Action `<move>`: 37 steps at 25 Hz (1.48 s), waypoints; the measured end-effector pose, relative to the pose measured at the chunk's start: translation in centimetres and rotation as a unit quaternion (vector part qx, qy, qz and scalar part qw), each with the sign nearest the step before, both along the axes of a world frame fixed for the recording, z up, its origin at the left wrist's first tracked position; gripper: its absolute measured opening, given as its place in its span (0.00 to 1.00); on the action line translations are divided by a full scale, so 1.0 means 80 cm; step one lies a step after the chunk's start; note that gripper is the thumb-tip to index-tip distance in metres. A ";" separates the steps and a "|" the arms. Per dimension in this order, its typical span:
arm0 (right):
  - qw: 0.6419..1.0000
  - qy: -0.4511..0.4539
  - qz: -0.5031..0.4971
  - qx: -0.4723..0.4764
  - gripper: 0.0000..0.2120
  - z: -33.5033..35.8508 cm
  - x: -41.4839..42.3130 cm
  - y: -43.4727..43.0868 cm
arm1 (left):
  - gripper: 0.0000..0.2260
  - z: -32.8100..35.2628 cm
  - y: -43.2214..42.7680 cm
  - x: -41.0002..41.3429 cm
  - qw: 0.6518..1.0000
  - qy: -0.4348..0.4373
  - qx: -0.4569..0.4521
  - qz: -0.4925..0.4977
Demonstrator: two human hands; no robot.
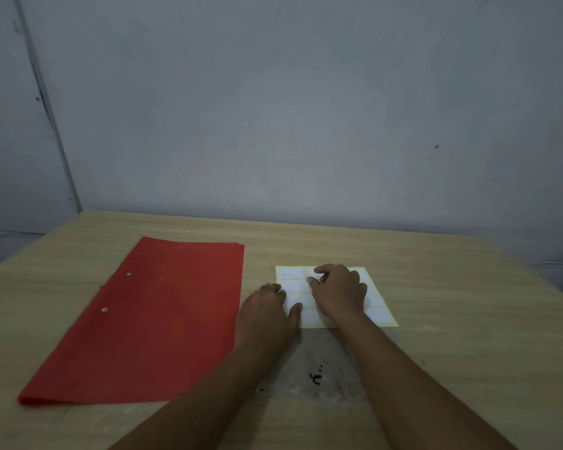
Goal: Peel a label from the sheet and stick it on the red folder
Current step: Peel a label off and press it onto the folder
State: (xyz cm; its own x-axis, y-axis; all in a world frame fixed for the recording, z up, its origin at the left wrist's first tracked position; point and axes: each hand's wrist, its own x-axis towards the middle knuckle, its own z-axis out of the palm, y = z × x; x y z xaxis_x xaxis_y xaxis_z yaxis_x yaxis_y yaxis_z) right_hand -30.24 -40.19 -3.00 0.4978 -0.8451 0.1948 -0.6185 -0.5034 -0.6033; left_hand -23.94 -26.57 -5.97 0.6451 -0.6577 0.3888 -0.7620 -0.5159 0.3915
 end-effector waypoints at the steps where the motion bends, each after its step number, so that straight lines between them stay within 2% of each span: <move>1: 1.000 0.003 -0.001 0.001 0.12 -0.002 0.007 -0.001 | 0.24 -0.001 -0.001 0.001 1.000 -0.004 0.004 -0.001; 7: 0.999 -0.005 -0.031 -0.005 0.12 -0.008 0.031 -0.003 | 0.21 0.004 -0.002 0.004 1.000 -0.011 0.020 0.011; 12: 0.998 -0.012 -0.060 -0.006 0.09 -0.012 0.036 -0.003 | 0.18 0.015 -0.005 0.035 0.995 -0.080 0.055 0.013; 17: 0.997 -0.025 -0.077 0.015 0.05 -0.012 0.040 -0.005 | 0.28 0.002 -0.013 0.060 0.999 -0.019 0.047 0.010; 22: 0.994 -0.016 -0.095 0.054 0.06 -0.007 0.044 -0.009 | 0.34 0.000 -0.017 0.067 0.997 -0.025 0.073 0.024; 25: 0.992 -0.010 -0.107 0.060 0.06 -0.005 0.048 -0.008 | 0.40 0.008 -0.020 0.079 0.993 -0.012 0.120 0.015; 29: 0.991 -0.006 -0.121 0.049 0.06 -0.007 0.050 -0.007 | 0.40 0.011 -0.025 0.087 0.988 -0.009 0.152 0.008; 37: 0.994 0.058 -0.094 -0.008 0.08 -0.013 0.063 -0.007 | 0.41 0.005 -0.027 0.090 0.988 -0.021 0.151 0.011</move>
State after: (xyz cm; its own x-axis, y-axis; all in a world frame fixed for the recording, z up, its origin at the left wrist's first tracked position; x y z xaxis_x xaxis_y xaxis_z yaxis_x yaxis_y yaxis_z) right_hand -25.19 -40.77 -4.05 0.3510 -0.9227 0.1595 -0.7678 -0.3811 -0.5151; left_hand -16.71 -28.70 -5.56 0.6478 -0.7341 0.2036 -0.7618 -0.6207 0.1855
